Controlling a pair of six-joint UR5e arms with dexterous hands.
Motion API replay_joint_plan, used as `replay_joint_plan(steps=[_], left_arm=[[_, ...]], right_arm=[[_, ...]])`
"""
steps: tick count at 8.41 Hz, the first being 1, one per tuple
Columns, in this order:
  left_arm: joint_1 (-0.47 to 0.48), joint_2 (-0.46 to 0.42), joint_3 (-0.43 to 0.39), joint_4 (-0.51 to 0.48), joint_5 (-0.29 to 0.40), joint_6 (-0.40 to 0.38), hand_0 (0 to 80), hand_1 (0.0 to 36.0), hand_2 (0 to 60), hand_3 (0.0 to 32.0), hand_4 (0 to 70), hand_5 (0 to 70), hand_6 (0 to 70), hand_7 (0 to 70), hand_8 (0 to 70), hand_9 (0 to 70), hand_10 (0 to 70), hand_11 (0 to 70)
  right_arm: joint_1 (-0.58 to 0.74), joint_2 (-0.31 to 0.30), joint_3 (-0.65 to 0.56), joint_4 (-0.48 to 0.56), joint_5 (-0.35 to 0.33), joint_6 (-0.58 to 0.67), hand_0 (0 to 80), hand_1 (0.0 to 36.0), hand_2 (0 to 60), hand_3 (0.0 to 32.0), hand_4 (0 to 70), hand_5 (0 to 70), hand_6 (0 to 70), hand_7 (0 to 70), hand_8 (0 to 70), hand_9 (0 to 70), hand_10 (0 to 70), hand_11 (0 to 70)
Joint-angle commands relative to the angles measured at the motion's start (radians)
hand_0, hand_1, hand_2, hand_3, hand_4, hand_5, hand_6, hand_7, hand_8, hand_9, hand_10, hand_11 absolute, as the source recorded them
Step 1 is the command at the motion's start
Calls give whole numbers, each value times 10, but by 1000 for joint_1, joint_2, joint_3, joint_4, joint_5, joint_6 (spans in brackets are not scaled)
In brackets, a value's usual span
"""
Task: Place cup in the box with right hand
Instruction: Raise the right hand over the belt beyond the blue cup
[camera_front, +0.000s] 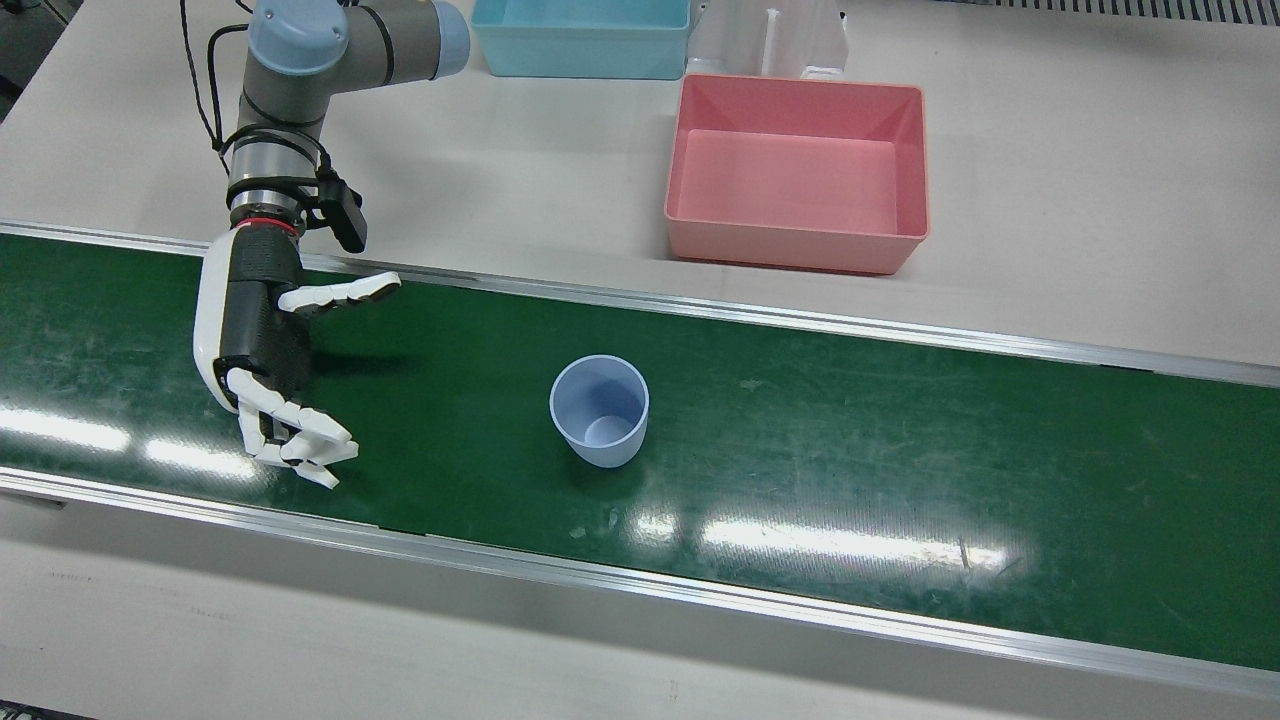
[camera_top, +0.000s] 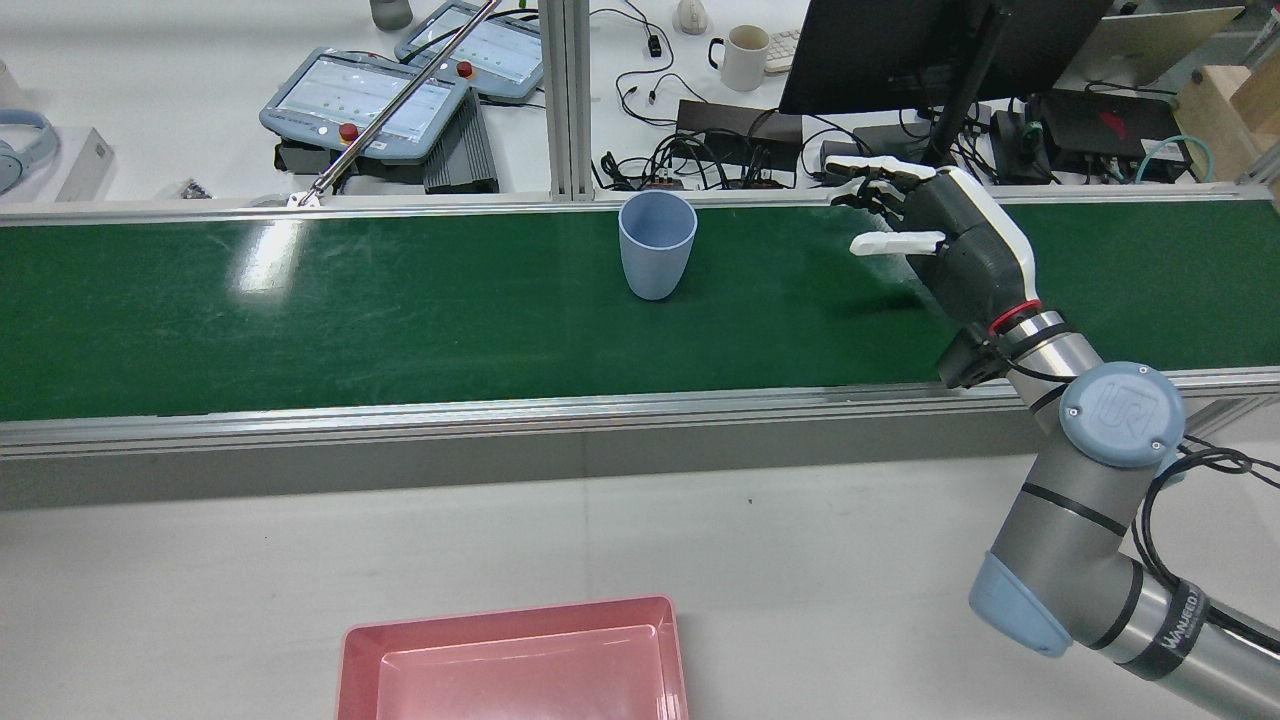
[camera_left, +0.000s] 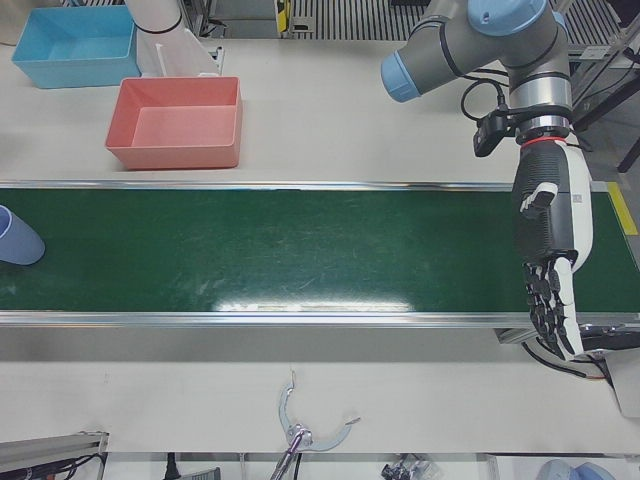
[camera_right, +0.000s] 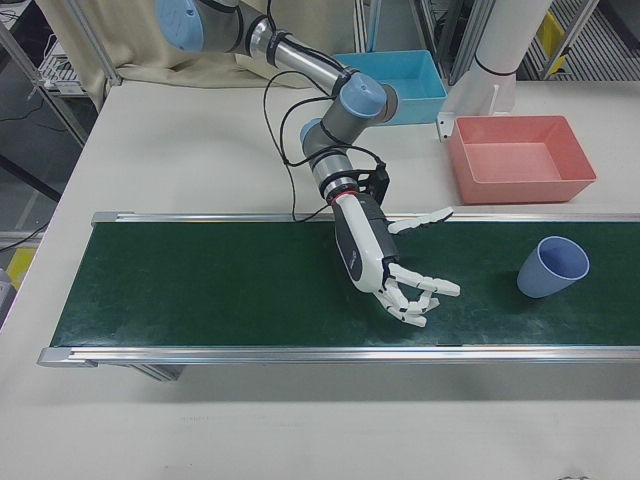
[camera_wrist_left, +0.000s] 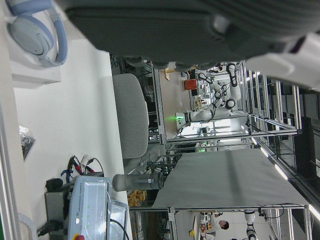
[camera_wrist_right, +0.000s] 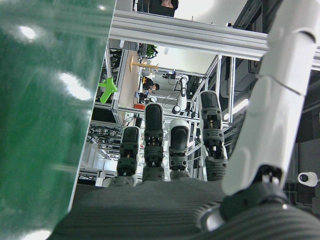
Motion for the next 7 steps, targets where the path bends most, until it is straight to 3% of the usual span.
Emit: replay_joint_plan(steps=[1,5,7], left_arm=[[1,0,0,0,1,0,0,0,0,0,0,0,0,0,0,0,0,0],[1,0,0,1,-1,0,0,0,0,0,0,0,0,0,0,0,0,0],[1,0,0,1,1,0,0,0,0,0,0,0,0,0,0,0,0,0]], right_arm=[[-4,58,-17,-3,45,-94,563,178,0,0,290,94,156,698,289,398,145,220],[-18,121,-85,-6,45,-99,563,181,14,0,348,94,170,700,298,417,159,239],[-52,132,-88,-6,81,-122,575,187,1,0,355,94,169,700,293,414,146,221]])
